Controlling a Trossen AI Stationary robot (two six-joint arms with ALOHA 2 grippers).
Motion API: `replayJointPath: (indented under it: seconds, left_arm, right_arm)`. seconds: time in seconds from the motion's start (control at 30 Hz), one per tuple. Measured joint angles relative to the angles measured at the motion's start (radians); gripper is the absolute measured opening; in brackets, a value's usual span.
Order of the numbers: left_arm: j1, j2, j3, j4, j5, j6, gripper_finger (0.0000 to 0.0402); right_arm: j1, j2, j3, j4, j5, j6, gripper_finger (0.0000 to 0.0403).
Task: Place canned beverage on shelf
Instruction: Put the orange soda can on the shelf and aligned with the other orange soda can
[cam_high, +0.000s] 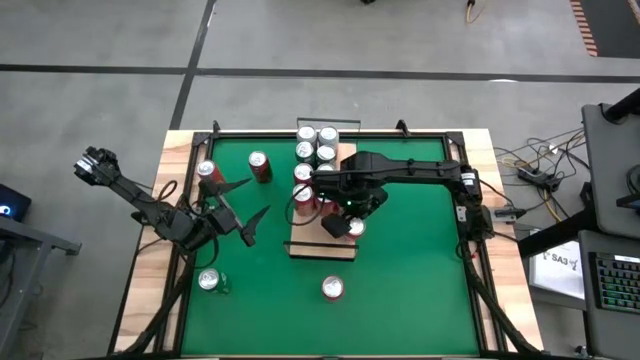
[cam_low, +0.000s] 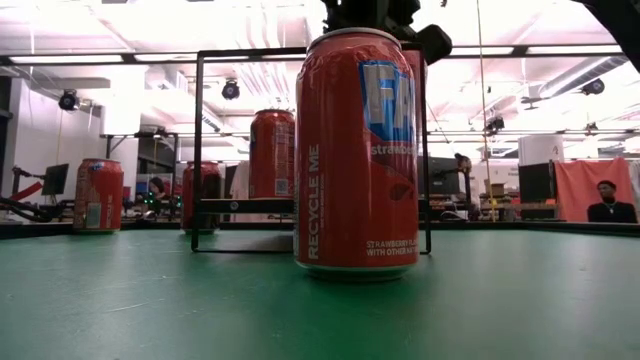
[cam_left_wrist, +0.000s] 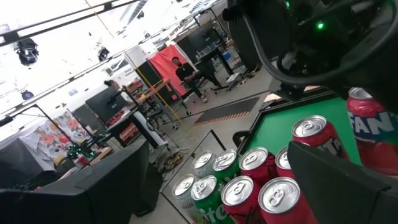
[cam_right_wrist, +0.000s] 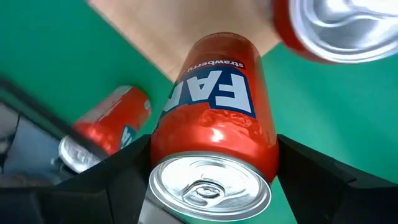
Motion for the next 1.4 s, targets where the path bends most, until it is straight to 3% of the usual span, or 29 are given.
replayJointPath:
  seconds: [0.87, 1.4]
  left_arm:
    - [0.0, 0.0, 0.0, -0.006, 0.0, 0.0, 0.0366]
    - [0.0, 0.0, 0.0, -0.017, 0.0, 0.0, 0.0366]
  right_arm:
    - [0.0, 0.027, -0.067, 0.095, 0.031, 0.054, 0.0288]
    - [-0.002, 0.048, -0.064, 0.122, 0.023, 0.011, 0.0346]
